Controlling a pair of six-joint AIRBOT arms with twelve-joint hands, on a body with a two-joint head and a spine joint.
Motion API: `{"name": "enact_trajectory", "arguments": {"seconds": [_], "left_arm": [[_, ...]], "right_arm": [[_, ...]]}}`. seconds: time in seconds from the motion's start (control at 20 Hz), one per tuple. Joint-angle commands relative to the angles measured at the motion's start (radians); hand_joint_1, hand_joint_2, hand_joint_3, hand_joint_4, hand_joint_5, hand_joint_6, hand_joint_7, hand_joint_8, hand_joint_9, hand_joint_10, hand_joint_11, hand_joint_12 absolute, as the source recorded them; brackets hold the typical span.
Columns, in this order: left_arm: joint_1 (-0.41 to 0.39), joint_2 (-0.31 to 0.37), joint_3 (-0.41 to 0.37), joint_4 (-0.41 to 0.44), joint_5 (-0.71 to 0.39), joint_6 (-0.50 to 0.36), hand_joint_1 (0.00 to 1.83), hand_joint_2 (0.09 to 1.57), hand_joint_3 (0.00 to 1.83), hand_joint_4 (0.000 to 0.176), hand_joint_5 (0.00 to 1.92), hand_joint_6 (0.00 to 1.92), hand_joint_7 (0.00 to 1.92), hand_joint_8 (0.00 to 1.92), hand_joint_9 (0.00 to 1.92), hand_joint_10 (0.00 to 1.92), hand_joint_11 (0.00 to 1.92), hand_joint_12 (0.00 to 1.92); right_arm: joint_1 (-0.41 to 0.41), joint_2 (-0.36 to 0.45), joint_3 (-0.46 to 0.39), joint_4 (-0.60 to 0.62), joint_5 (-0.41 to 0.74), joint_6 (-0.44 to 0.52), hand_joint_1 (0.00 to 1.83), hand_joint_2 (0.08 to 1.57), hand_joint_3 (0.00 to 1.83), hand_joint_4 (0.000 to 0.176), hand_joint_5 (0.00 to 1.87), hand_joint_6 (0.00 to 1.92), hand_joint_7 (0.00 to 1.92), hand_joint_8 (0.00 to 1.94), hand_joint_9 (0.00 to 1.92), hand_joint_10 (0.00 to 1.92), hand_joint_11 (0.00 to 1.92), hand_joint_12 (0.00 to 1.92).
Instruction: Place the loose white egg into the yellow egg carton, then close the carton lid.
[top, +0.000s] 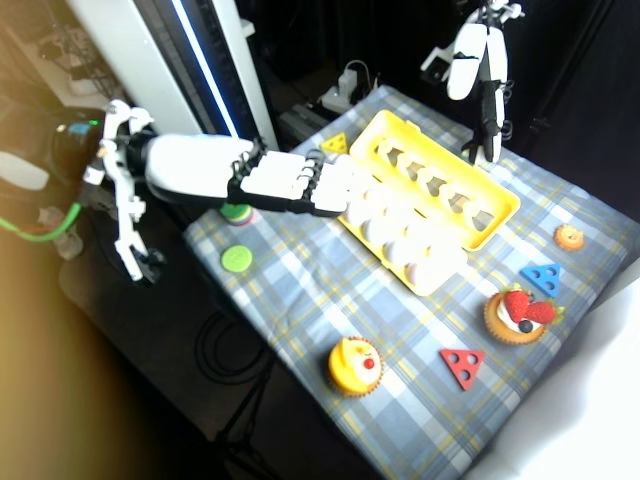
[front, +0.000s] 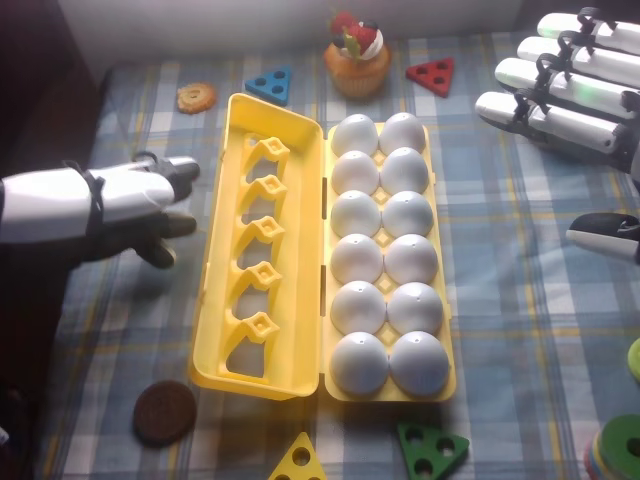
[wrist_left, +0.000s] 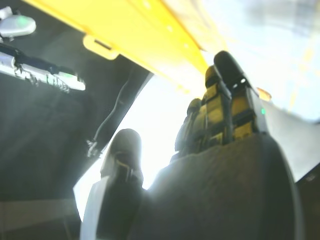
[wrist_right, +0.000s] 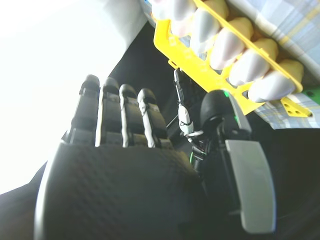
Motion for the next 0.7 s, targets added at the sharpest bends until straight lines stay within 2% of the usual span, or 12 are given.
{"name": "enact_trajectory", "arguments": {"seconds": [0.0, 0.1, 0.15, 0.25, 0.3, 0.35, 0.4, 0.5, 0.55, 0.65], "left_arm": [[-0.008, -0.002, 0.003, -0.022, -0.124, -0.022, 0.0, 1.4, 0.0, 0.0, 0.0, 0.0, 0.0, 0.0, 0.39, 0.05, 0.14, 1.31], [-0.008, -0.008, 0.003, -0.004, -0.131, -0.042, 0.0, 1.38, 0.0, 0.0, 0.0, 0.0, 0.0, 0.0, 0.44, 0.05, 0.22, 1.22], [-0.008, -0.016, 0.005, 0.019, -0.139, -0.066, 0.0, 1.39, 0.0, 0.0, 0.0, 0.0, 0.0, 0.0, 0.41, 0.03, 0.23, 1.22], [-0.008, -0.023, 0.006, 0.035, -0.151, -0.088, 0.0, 1.39, 0.0, 0.0, 0.0, 0.0, 0.0, 0.0, 0.43, 0.04, 0.24, 1.23], [-0.008, -0.029, 0.008, 0.041, -0.159, -0.096, 0.0, 1.38, 0.0, 0.012, 0.0, 0.0, 0.0, 0.0, 0.45, 0.05, 0.24, 1.22], [-0.008, -0.032, 0.009, 0.041, -0.167, -0.099, 0.0, 1.39, 0.0, 0.013, 0.0, 0.0, 0.0, 0.0, 0.49, 0.05, 0.27, 1.19], [-0.008, -0.034, 0.01, 0.041, -0.183, -0.108, 0.0, 1.37, 0.0, 0.032, 0.0, 0.0, 0.0, 0.0, 0.52, 0.07, 0.31, 1.2], [-0.008, -0.026, -0.001, 0.041, -0.228, -0.11, 0.0, 1.33, 0.0, 0.017, 0.0, 0.0, 0.0, 0.0, 0.5, 0.05, 0.35, 1.12], [-0.009, -0.013, -0.015, 0.038, -0.259, -0.098, 0.0, 1.34, 0.0, 0.005, 0.0, 0.0, 0.0, 0.0, 0.5, 0.04, 0.39, 1.08], [-0.015, 0.004, -0.035, 0.034, -0.294, -0.069, 0.0, 1.3, 0.0, 0.003, 0.0, 0.0, 0.0, 0.0, 0.53, 0.02, 0.48, 0.94]], "right_arm": [[0.007, 0.008, -0.003, 0.006, 0.129, -0.004, 0.37, 1.33, 0.0, 0.031, 0.0, 0.0, 0.0, 0.0, 0.0, 0.0, 0.0, 0.0], [0.005, 0.009, -0.005, 0.006, 0.135, -0.004, 0.37, 1.34, 0.0, 0.031, 0.0, 0.0, 0.0, 0.0, 0.0, 0.0, 0.0, 0.0], [0.003, 0.011, -0.007, 0.006, 0.137, -0.004, 0.38, 1.34, 0.0, 0.041, 0.0, 0.0, 0.0, 0.0, 0.0, 0.0, 0.0, 0.0], [0.001, 0.012, -0.007, 0.008, 0.138, -0.004, 0.4, 1.34, 0.0, 0.043, 0.0, 0.0, 0.0, 0.0, 0.0, 0.0, 0.0, 0.0], [0.001, 0.012, -0.007, 0.011, 0.14, -0.004, 0.4, 1.34, 0.0, 0.042, 0.0, 0.0, 0.0, 0.0, 0.0, 0.0, 0.0, 0.0], [0.0, 0.012, -0.007, 0.013, 0.141, -0.004, 0.37, 1.34, 0.0, 0.045, 0.0, 0.0, 0.0, 0.0, 0.0, 0.0, 0.0, 0.0], [-0.001, 0.013, -0.007, 0.016, 0.143, -0.004, 0.38, 1.33, 0.0, 0.055, 0.0, 0.0, 0.0, 0.0, 0.0, 0.0, 0.0, 0.0], [-0.007, 0.013, -0.007, 0.021, 0.144, -0.004, 0.35, 1.33, 0.0, 0.053, 0.0, 0.0, 0.0, 0.0, 0.0, 0.0, 0.0, 0.0], [-0.008, 0.013, -0.007, 0.022, 0.144, -0.004, 0.34, 1.33, 0.0, 0.062, 0.0, 0.0, 0.0, 0.0, 0.0, 0.0, 0.0, 0.0], [-0.008, 0.013, -0.008, 0.023, 0.145, -0.004, 0.34, 1.32, 0.0, 0.056, 0.0, 0.0, 0.0, 0.0, 0.0, 0.0, 0.0, 0.0]]}}
